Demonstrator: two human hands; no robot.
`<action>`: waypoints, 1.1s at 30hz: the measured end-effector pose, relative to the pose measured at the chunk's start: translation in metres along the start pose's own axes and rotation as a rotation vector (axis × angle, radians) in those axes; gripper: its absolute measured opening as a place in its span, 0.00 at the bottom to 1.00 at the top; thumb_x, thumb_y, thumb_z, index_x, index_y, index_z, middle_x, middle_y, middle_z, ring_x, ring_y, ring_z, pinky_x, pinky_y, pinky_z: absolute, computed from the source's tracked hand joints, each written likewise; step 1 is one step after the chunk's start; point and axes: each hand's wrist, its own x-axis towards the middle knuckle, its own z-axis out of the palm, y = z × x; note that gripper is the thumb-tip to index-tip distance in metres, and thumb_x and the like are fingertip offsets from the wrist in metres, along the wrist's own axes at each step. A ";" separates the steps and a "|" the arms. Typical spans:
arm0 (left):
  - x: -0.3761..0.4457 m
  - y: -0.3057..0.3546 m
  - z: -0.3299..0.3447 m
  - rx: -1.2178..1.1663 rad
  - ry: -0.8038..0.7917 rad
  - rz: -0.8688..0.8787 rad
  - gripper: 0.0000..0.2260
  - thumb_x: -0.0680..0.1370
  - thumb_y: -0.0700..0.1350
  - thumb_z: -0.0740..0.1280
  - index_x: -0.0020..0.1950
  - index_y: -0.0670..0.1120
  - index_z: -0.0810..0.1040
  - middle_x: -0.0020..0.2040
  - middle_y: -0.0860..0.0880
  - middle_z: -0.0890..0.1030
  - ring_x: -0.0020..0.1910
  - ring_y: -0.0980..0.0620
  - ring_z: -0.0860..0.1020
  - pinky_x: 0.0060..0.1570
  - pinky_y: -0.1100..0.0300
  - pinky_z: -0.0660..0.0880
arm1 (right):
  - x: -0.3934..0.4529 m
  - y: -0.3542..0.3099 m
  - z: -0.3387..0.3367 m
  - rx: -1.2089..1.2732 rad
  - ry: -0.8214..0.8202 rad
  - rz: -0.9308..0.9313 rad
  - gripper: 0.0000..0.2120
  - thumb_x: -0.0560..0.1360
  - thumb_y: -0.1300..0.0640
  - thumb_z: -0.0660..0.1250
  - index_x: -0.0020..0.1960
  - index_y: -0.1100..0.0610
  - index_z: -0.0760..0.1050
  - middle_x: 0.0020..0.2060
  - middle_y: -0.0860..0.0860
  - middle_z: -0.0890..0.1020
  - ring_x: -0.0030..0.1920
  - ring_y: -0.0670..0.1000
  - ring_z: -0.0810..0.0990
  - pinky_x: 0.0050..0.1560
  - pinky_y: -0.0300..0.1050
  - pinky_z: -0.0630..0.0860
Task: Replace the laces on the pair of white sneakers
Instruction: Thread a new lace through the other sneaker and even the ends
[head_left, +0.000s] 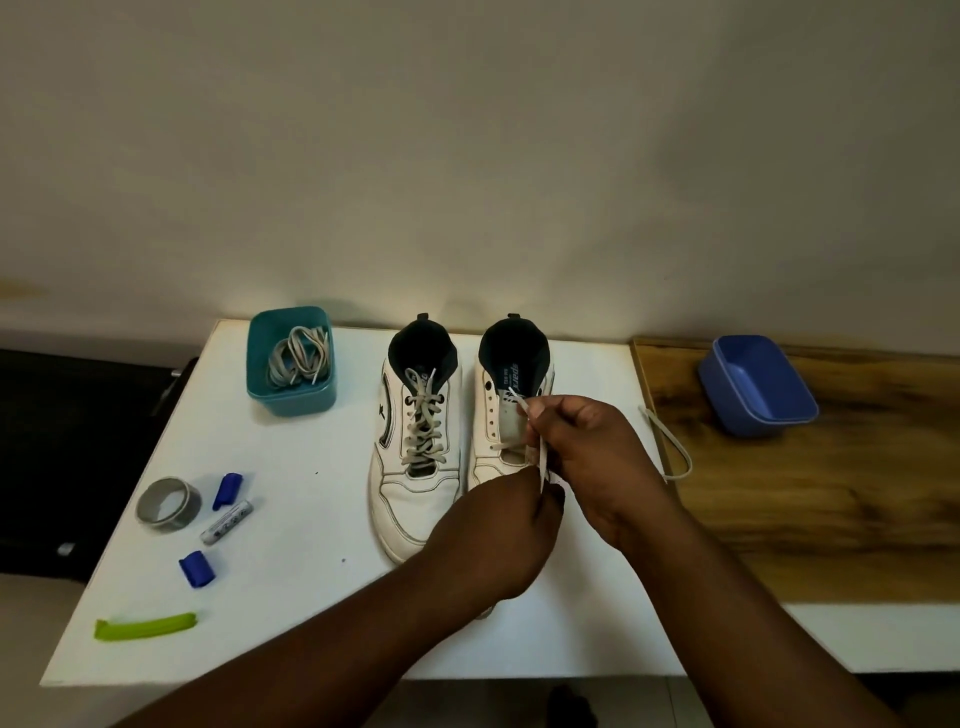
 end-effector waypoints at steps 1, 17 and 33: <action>-0.001 0.000 -0.003 0.040 0.003 0.000 0.16 0.85 0.59 0.55 0.48 0.49 0.71 0.41 0.49 0.78 0.42 0.47 0.78 0.41 0.55 0.72 | 0.001 0.002 0.000 -0.058 0.026 -0.033 0.09 0.83 0.57 0.66 0.51 0.57 0.84 0.39 0.51 0.84 0.37 0.45 0.84 0.40 0.39 0.81; 0.048 -0.043 -0.033 0.071 0.414 -0.141 0.12 0.76 0.55 0.69 0.38 0.49 0.81 0.34 0.51 0.80 0.36 0.53 0.79 0.38 0.57 0.74 | 0.020 0.030 0.004 -0.621 0.132 -0.381 0.06 0.81 0.54 0.67 0.47 0.50 0.82 0.40 0.43 0.83 0.43 0.42 0.81 0.47 0.45 0.80; 0.057 -0.060 -0.036 -0.330 0.283 -0.216 0.11 0.77 0.47 0.74 0.34 0.56 0.84 0.36 0.54 0.85 0.40 0.50 0.84 0.51 0.48 0.81 | 0.019 0.041 0.016 -1.085 0.100 -0.509 0.06 0.83 0.53 0.60 0.50 0.50 0.75 0.46 0.48 0.78 0.44 0.51 0.77 0.45 0.51 0.76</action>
